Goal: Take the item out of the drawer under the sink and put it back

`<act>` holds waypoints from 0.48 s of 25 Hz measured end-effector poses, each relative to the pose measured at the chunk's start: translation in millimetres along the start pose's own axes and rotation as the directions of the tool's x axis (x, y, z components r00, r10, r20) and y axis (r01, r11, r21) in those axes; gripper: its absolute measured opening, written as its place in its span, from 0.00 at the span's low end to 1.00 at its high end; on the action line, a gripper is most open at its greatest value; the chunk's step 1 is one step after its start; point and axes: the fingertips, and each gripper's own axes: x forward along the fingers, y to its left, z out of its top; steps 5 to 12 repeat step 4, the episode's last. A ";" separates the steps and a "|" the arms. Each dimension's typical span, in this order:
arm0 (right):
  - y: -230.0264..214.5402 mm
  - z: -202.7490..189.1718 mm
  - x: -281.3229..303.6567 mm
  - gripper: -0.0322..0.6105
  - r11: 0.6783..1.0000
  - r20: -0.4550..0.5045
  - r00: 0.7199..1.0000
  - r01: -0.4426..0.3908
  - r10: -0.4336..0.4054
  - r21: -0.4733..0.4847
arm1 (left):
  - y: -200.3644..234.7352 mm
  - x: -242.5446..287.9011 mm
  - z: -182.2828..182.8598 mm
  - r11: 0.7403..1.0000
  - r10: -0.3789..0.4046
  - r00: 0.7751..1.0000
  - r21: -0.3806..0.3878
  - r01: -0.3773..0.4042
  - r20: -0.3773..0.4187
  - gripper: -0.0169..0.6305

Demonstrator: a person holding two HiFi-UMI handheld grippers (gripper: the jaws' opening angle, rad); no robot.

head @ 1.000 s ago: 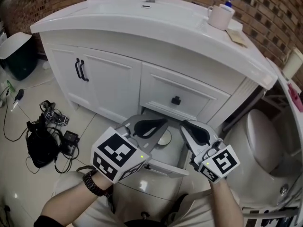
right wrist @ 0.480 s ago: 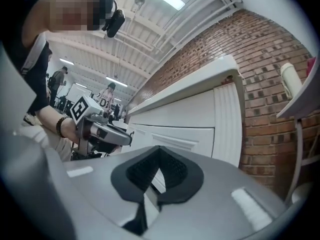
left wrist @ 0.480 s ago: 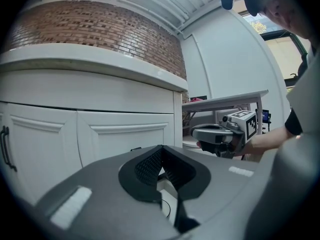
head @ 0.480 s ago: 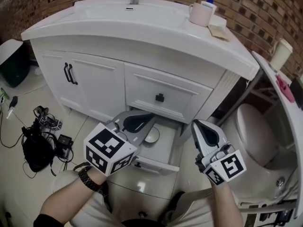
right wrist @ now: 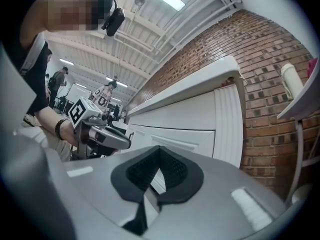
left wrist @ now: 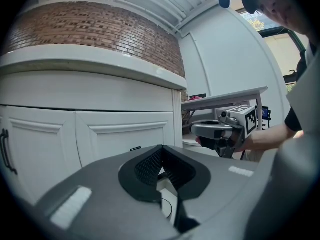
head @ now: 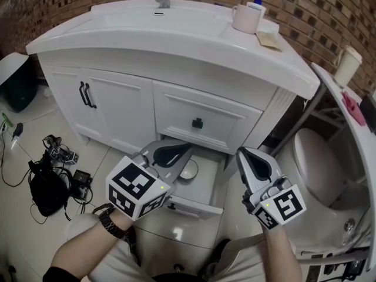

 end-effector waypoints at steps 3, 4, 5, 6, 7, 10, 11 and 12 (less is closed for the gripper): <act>1.0 -2.0 1.7 0.05 1.000 -0.006 1.000 -0.001 0.001 -0.004 | -2.3 1.7 -0.7 1.000 -0.008 1.000 0.005 0.008 -0.004 0.06; 1.2 -2.6 2.2 0.05 1.000 -0.008 1.000 -0.001 0.001 -0.005 | -3.1 2.2 -0.9 1.000 -0.011 1.000 0.007 0.011 -0.006 0.06; 1.2 -2.6 2.2 0.05 1.000 -0.008 1.000 -0.001 0.001 -0.005 | -3.1 2.2 -0.9 1.000 -0.011 1.000 0.007 0.011 -0.006 0.06; 1.2 -2.6 2.2 0.05 1.000 -0.008 1.000 -0.001 0.001 -0.005 | -3.1 2.2 -0.9 1.000 -0.011 1.000 0.007 0.011 -0.006 0.06; 1.2 -2.6 2.2 0.05 1.000 -0.008 1.000 -0.001 0.001 -0.005 | -3.1 2.2 -0.9 1.000 -0.011 1.000 0.007 0.011 -0.006 0.06; 1.2 -2.6 2.2 0.05 1.000 -0.008 1.000 -0.001 0.001 -0.005 | -3.1 2.2 -0.9 1.000 -0.011 1.000 0.007 0.011 -0.006 0.06; 1.2 -2.6 2.2 0.05 1.000 -0.008 1.000 -0.001 0.001 -0.005 | -3.1 2.2 -0.9 1.000 -0.011 1.000 0.007 0.011 -0.006 0.06; 1.2 -2.6 2.2 0.05 1.000 -0.008 1.000 -0.001 0.001 -0.005 | -3.1 2.2 -0.9 1.000 -0.011 1.000 0.007 0.011 -0.006 0.06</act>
